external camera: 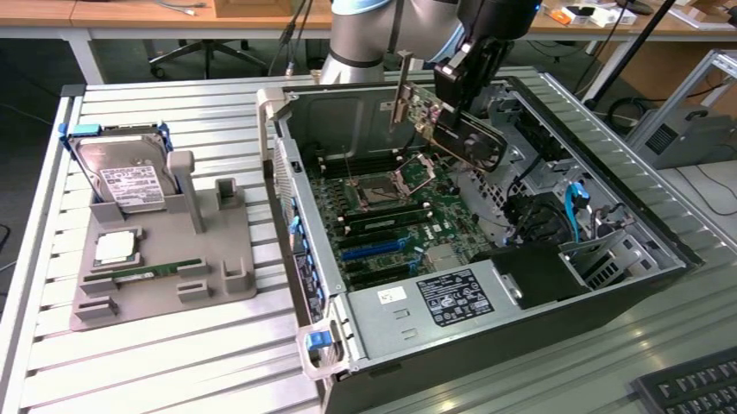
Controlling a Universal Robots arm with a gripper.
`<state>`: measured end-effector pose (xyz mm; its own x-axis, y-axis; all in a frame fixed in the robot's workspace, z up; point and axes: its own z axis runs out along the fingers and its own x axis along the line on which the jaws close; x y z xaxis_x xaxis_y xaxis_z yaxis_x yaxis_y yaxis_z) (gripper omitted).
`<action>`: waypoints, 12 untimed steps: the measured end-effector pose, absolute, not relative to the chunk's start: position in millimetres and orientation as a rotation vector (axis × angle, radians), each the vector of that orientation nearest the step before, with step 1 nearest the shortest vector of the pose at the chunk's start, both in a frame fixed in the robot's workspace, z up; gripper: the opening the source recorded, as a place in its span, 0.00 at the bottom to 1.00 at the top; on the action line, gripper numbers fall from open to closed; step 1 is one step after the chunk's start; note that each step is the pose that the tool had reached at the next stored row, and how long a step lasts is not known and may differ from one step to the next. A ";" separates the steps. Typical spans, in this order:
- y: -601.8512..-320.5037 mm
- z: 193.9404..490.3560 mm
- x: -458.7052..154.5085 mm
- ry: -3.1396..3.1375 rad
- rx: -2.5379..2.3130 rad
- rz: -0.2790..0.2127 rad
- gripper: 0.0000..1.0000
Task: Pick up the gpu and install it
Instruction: 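Insert the gpu into the slot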
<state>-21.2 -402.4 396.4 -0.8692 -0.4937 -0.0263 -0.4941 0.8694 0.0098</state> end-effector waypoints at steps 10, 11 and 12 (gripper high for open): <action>-402.4 396.4 -21.1 2.996 -0.868 0.026 0.26; -402.4 396.4 -21.1 2.994 -0.873 0.026 0.26; -402.4 396.5 -21.1 2.993 -0.878 0.026 0.26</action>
<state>-21.1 -402.4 396.5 -0.8412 -0.5400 -0.0263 -0.5404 0.8414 0.0097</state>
